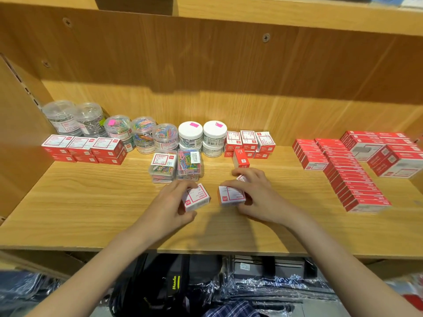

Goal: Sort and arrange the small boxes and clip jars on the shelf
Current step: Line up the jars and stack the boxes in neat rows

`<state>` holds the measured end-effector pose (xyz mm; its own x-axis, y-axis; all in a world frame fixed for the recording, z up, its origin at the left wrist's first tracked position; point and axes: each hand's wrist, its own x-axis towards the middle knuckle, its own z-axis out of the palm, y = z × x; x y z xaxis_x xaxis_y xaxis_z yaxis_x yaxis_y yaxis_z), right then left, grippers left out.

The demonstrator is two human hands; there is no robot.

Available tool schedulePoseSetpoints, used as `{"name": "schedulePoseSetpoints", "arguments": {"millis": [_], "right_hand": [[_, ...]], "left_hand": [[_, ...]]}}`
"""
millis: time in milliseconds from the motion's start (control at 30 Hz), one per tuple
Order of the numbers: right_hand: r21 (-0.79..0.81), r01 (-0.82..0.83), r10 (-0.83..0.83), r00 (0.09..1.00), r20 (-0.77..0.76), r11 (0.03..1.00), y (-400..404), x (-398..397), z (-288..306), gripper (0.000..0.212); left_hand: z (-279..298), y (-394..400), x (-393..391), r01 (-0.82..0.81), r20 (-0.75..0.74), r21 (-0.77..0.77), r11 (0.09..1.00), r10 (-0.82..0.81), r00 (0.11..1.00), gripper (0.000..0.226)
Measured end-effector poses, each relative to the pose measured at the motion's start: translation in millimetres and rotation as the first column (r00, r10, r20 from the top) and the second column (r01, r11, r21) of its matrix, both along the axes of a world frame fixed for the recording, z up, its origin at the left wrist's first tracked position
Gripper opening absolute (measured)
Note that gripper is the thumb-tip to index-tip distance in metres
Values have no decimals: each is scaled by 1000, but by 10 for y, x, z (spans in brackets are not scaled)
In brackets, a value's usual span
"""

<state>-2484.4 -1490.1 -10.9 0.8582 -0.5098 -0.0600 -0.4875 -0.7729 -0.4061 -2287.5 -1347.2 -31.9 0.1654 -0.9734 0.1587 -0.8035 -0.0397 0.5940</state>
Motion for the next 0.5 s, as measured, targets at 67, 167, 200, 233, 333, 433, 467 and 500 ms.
{"name": "schedulePoseSetpoints", "arguments": {"millis": [67,167,200,233,333,433,467,500], "right_hand": [[-104,-26,28,999,26,994,28,-28,-13,55],[-191,-72,82,995,47,979,59,-28,-14,56],[-188,-79,89,995,44,979,67,-12,-8,58],[-183,-83,91,995,36,980,73,2,-9,60],[-205,-68,76,997,33,976,75,16,-16,55],[-211,-15,30,998,64,977,69,-17,-7,50],[-203,-1,18,996,82,979,71,-30,-5,51],[-196,13,7,995,102,981,73,-36,-9,51]], "left_hand": [[-26,31,11,-80,-38,-16,997,79,996,56],[-44,50,21,-153,-56,-9,988,153,987,65],[-34,48,19,-151,-47,-4,989,150,988,57],[-21,45,9,-140,-52,-6,990,140,989,46],[46,69,-61,-27,-67,-31,999,25,997,28],[12,107,-82,63,9,-60,996,-62,998,37],[-3,106,-69,62,23,-77,995,-60,998,42],[-15,99,-48,54,18,-93,994,-53,998,46]]}}
